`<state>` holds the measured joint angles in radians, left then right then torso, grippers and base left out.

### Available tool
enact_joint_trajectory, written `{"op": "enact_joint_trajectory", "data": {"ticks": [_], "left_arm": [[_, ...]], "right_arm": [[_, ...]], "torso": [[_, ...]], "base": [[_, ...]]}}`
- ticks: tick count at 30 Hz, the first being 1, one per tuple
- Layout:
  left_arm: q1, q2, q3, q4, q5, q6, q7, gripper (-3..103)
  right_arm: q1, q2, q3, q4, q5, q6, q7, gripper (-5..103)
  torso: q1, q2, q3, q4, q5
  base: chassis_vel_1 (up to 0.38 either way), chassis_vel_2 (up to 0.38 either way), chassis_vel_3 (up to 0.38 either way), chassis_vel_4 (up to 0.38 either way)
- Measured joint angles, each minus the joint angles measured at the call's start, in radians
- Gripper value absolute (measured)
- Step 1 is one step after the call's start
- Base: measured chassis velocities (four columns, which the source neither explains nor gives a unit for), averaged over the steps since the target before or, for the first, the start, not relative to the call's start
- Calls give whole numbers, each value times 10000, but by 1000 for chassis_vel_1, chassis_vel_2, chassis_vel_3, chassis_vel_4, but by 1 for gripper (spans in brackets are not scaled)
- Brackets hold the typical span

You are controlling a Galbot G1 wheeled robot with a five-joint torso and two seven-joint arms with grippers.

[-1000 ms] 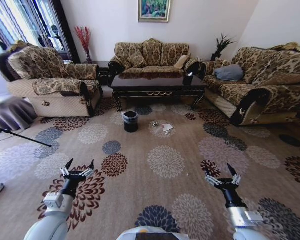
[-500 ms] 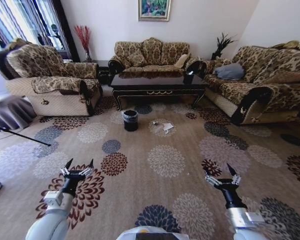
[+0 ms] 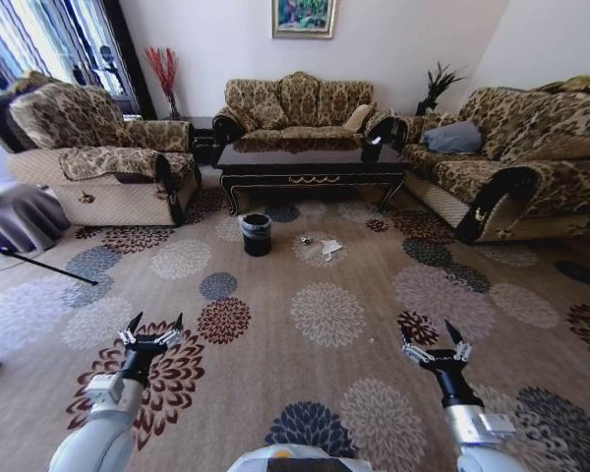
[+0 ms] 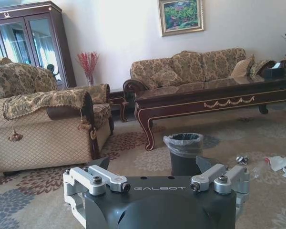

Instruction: Move to the front of the table and pick up the trash from the floor, then place it into the trash bin.

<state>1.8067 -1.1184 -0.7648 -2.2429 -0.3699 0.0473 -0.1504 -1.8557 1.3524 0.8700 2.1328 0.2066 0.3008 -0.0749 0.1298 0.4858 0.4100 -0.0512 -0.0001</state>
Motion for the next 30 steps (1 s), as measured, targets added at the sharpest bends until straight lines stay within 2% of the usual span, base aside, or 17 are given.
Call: {"op": "enact_joint_trajectory", "data": {"ticks": [20, 30], "left_arm": [[0, -111, 117, -55, 172, 11, 16, 100], [107, -9, 27, -99, -1, -8, 14, 100]], "right_arm": [[-173, 86, 63, 49, -44, 141, -35, 100], [-211, 63, 122, 121, 7, 121, -45, 100]], "torso": [[-306, -777, -474, 0, 1], [-443, -1180, -736, 0, 1]], "base": [[0, 0, 0, 0], [0, 0, 0, 0]]}}
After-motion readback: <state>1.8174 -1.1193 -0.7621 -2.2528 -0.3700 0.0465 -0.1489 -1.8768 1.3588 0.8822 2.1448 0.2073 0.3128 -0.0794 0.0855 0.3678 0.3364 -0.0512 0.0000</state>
